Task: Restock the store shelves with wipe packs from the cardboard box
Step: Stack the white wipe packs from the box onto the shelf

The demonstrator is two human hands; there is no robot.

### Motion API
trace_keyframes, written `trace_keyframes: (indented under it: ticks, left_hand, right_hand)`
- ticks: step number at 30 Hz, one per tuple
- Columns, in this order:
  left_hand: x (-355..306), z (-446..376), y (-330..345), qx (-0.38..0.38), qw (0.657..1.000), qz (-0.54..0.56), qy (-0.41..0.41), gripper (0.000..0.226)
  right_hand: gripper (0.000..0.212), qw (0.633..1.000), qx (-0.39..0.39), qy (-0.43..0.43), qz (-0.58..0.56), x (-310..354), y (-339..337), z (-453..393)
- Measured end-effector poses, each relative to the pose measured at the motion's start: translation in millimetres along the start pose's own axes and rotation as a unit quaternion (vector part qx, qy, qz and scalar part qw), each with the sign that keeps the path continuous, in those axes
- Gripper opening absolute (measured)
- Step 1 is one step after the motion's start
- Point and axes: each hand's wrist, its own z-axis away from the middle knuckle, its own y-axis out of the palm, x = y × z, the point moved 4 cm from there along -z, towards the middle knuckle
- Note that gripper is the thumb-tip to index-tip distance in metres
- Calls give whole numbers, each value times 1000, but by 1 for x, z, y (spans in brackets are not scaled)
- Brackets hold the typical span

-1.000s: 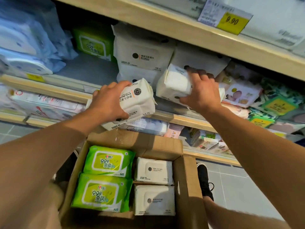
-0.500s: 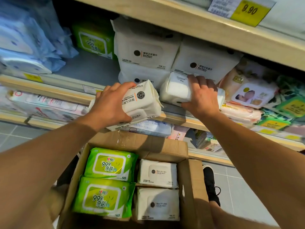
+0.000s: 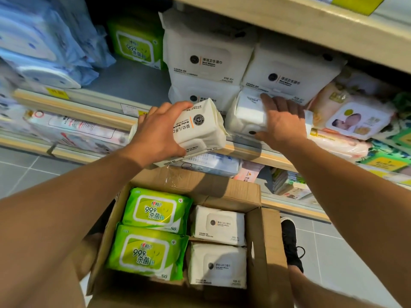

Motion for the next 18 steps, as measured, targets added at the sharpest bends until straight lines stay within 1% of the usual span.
trace_keyframes:
  ticks: [3, 6, 7, 9, 12, 18]
  left_hand:
    - [0, 1, -1, -2, 1000, -2, -1, 105]
    - [-4, 3, -3, -8, 1000, -12, 3, 104]
    - [-7, 5, -4, -11, 1000, -19, 6, 103]
    - [-12, 7, -7, -27, 999, -30, 12, 101]
    - [-22, 7, -17, -61, 997, -41, 8, 99]
    - [-39, -20, -46, -96, 978, -174, 60, 91]
  right_hand:
    - [102, 1000, 24, 17, -8, 2, 4, 6]
    - [110, 999, 41, 34, -1, 4, -2, 12]
    - [111, 999, 37, 35, 0, 6, -4, 17]
    - [110, 1000, 2, 22, -1, 9, -8, 29]
    - [102, 999, -53, 5, -5, 14, -12, 49]
    - [101, 998, -50, 13, -30, 18, -8, 70]
